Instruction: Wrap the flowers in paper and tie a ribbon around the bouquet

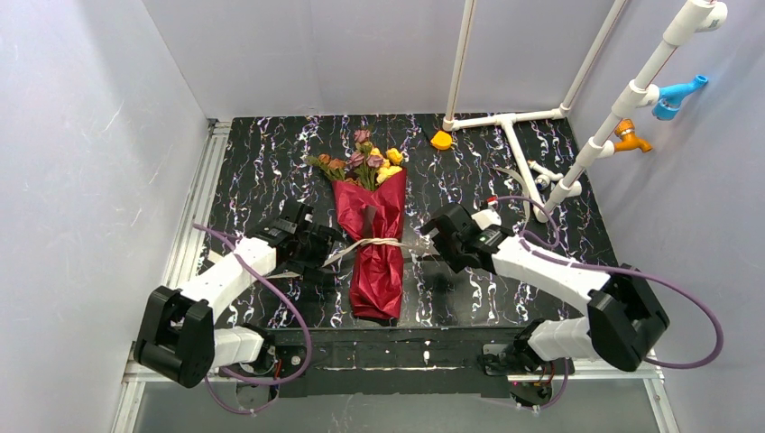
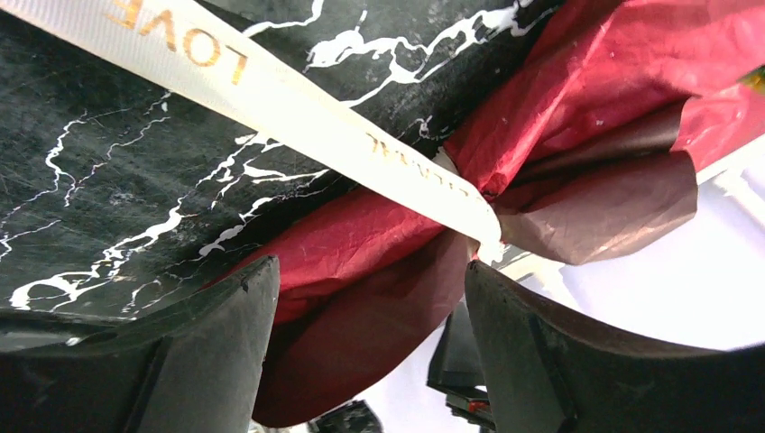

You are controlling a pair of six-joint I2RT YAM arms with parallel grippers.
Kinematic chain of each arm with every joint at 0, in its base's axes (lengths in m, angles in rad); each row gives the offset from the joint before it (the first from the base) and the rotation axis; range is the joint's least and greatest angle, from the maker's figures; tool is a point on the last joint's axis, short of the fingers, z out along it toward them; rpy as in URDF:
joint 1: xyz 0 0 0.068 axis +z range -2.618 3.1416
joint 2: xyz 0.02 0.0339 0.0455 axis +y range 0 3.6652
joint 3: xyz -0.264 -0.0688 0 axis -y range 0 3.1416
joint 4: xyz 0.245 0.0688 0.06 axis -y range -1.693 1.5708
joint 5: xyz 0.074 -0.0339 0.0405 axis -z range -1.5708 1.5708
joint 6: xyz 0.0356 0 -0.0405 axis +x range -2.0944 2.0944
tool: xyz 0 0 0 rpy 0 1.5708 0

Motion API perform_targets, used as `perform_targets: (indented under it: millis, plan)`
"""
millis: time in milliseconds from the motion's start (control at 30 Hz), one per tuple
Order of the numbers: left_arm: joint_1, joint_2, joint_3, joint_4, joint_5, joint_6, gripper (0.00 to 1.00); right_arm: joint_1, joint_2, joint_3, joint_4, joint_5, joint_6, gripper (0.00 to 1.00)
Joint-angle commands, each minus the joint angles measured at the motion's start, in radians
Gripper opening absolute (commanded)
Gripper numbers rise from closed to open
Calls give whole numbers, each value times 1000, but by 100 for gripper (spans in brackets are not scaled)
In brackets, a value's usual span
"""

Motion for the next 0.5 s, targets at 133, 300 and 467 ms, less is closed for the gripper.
perform_targets:
  millis: [133, 300, 467]
  plan:
    - [-12, -35, -79, 91, -72, -212, 73, -43, 172, 105, -44, -15, 101, 97]
    - [-12, 28, -86, 138, -61, -239, 72, -73, 259, 137, -13, -60, 26, 92]
    - [-13, 115, -67, 172, -37, -254, 68, -79, 330, 157, 41, -138, -23, 78]
